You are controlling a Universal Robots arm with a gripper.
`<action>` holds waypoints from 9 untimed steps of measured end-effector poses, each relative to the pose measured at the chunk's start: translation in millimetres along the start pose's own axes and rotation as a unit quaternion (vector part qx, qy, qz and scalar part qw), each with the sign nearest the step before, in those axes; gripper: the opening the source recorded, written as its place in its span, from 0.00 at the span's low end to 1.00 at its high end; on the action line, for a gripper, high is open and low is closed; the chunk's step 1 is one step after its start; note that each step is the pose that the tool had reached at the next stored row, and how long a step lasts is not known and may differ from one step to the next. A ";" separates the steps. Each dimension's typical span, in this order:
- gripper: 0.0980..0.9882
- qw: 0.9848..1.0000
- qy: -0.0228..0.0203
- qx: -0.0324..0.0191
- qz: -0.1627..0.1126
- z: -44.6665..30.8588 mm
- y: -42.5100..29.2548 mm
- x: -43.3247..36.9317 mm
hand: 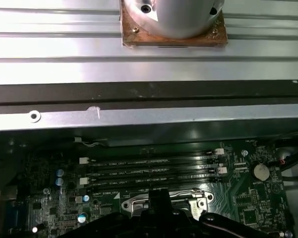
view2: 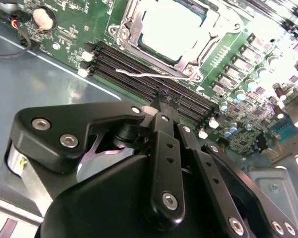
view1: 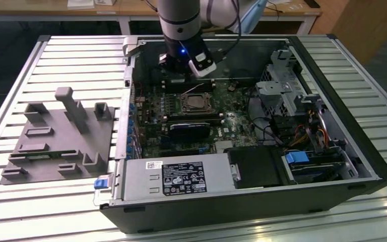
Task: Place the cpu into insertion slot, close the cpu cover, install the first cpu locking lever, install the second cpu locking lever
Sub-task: 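Install the first cpu locking lever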
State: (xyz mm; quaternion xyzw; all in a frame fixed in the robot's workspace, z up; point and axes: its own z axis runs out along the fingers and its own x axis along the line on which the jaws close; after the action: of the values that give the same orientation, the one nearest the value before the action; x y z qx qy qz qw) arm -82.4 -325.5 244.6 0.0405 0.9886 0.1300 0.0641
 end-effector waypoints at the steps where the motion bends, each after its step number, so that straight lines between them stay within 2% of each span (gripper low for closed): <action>1: 0.00 1.000 -0.005 0.000 -0.001 0.0 -0.4 0.9; 7: 0.00 0.999 -0.042 -0.004 -0.011 0.7 -1.4 6.0; 9: 0.00 0.999 -0.052 -0.005 -0.014 1.3 -1.7 6.5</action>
State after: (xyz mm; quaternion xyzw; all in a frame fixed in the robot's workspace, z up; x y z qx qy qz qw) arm -88.7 -326.2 242.1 0.0335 0.9837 0.1322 0.1172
